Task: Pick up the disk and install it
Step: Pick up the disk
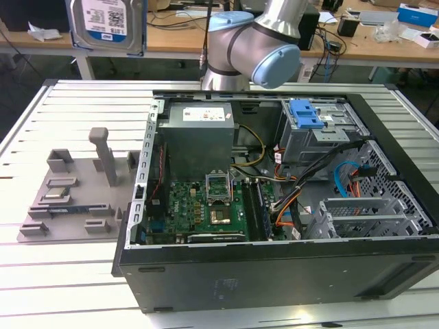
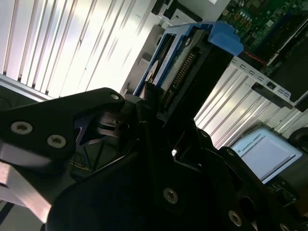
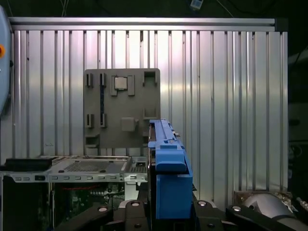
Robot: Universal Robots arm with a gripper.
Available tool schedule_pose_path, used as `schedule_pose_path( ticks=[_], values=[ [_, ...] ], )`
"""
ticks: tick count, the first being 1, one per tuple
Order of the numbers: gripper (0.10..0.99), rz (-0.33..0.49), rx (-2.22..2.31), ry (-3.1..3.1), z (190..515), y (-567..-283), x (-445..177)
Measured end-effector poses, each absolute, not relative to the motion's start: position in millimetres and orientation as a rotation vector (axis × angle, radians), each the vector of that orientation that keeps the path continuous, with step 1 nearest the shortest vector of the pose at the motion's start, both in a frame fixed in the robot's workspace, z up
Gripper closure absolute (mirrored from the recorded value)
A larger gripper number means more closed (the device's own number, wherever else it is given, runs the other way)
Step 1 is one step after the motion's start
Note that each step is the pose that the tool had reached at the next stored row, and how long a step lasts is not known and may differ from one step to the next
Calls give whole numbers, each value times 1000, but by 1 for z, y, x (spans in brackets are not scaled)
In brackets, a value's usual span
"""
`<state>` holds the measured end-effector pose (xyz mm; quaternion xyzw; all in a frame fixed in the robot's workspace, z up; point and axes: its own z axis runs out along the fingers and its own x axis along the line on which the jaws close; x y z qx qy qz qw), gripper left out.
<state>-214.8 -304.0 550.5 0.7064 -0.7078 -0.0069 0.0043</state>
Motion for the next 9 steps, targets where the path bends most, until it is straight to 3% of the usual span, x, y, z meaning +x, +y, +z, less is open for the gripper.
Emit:
schedule_pose_path(
  ticks=[9],
  values=[
    [722,-23,2211,-2216,549,-304,-160]
  ],
)
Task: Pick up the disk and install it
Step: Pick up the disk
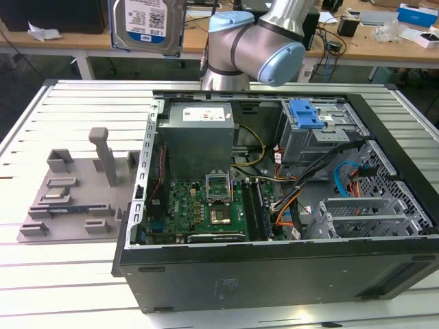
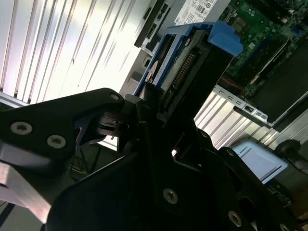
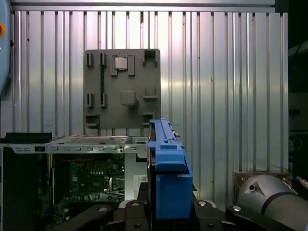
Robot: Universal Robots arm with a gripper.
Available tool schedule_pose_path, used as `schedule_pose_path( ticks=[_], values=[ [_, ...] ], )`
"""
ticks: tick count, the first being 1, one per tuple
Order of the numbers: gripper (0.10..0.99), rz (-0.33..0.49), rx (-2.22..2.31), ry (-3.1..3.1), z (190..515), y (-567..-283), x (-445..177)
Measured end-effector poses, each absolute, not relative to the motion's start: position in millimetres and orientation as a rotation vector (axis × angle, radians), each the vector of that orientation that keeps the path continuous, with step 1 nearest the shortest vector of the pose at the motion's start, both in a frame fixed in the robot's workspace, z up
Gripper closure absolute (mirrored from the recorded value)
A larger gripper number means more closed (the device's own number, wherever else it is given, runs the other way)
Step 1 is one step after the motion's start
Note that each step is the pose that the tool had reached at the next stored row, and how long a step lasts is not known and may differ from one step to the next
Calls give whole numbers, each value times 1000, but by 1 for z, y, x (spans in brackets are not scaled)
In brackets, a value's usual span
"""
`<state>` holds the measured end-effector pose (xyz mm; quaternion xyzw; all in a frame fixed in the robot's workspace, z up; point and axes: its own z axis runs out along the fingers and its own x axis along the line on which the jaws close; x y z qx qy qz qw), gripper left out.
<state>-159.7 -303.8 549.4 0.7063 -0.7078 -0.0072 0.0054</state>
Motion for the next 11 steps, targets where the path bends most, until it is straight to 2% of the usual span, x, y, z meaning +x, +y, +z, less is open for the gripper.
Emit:
schedule_pose_path(
  ticks=[11],
  values=[
    [722,-24,2210,-2214,536,-304,-122]
  ],
)
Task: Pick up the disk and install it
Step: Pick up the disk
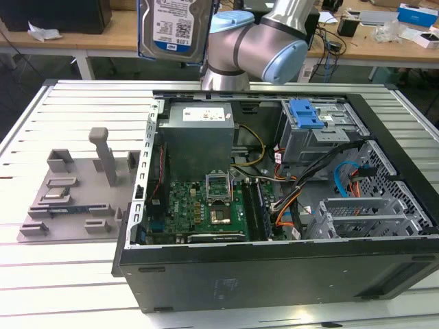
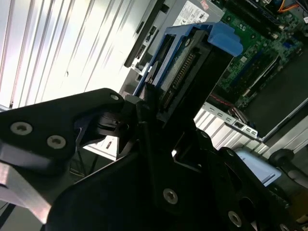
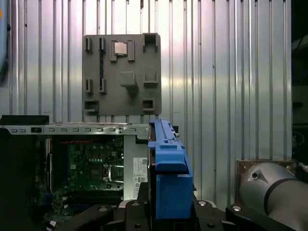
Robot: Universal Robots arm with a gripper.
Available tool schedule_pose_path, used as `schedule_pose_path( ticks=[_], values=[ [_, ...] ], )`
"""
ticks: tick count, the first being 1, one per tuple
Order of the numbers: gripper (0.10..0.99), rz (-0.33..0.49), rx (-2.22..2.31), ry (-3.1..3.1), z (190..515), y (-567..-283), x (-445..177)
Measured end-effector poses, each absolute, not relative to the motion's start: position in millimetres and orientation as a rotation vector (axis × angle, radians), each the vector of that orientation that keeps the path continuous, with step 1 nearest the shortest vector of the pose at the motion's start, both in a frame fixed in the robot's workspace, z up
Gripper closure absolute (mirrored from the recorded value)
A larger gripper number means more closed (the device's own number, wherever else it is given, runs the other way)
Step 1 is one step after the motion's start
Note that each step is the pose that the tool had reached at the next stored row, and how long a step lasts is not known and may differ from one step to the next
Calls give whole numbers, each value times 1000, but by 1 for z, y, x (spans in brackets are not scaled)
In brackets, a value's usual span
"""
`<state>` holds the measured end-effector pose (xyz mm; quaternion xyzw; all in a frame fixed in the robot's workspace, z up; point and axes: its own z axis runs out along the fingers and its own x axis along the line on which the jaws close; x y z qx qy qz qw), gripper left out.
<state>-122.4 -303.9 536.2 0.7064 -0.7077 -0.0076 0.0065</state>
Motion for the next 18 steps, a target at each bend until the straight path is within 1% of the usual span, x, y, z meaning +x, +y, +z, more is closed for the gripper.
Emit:
schedule_pose_path(
  ticks=[8,13,18],
  values=[
    [722,-24,2210,-2214,528,-304,-96],
    [722,-23,2210,-2214,525,-305,-93],
    [722,-23,2210,-2214,524,-312,-93]
  ],
)
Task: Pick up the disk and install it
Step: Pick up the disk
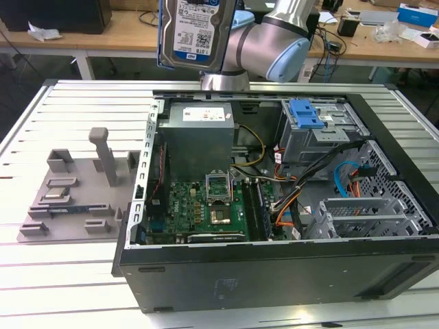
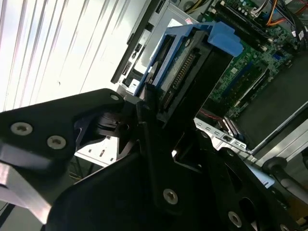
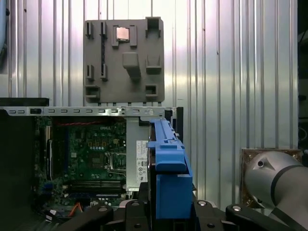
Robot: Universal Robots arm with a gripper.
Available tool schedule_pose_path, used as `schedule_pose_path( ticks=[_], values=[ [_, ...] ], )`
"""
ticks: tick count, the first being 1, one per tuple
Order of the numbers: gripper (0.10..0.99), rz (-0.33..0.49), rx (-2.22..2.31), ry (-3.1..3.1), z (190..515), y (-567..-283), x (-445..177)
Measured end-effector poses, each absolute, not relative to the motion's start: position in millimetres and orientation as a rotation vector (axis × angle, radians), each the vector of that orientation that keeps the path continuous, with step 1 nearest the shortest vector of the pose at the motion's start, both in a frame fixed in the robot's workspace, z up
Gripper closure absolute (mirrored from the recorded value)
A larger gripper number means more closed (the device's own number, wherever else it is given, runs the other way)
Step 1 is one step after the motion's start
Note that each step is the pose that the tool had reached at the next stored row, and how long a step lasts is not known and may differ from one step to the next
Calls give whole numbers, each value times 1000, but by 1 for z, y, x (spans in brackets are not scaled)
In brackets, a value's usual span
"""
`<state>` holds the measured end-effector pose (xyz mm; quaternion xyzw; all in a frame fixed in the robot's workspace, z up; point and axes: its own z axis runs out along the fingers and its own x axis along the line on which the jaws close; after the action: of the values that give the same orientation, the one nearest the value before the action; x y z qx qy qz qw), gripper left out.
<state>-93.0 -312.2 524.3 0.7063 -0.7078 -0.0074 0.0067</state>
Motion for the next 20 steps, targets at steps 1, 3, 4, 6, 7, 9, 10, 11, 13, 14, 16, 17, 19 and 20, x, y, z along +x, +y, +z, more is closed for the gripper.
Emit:
schedule_pose_path(
  ticks=[1,3,4,6,7,9,10,11,13,14,16,17,19,20],
  values=[
    [722,-23,2209,-2214,524,-314,-93],
    [722,-23,2209,-2214,524,-320,-93],
    [722,-23,2210,-2214,524,-323,-93],
    [722,-23,2210,-2214,523,-327,-93],
    [722,-23,2210,-2214,523,-328,-93],
    [722,-23,2209,-2214,523,-330,-93],
    [722,-23,2209,-2214,523,-331,-93],
    [722,-23,2210,-2214,523,-333,-93],
    [722,-23,2209,-2214,523,-335,-93],
    [722,-23,2209,-2214,523,-336,-93],
    [722,-23,2210,-2214,522,-338,-93],
    [722,-23,2210,-2214,522,-340,-93],
    [722,-23,2210,-2214,522,-343,-93],
    [722,-23,2210,-2214,522,-345,-93]
  ],
)
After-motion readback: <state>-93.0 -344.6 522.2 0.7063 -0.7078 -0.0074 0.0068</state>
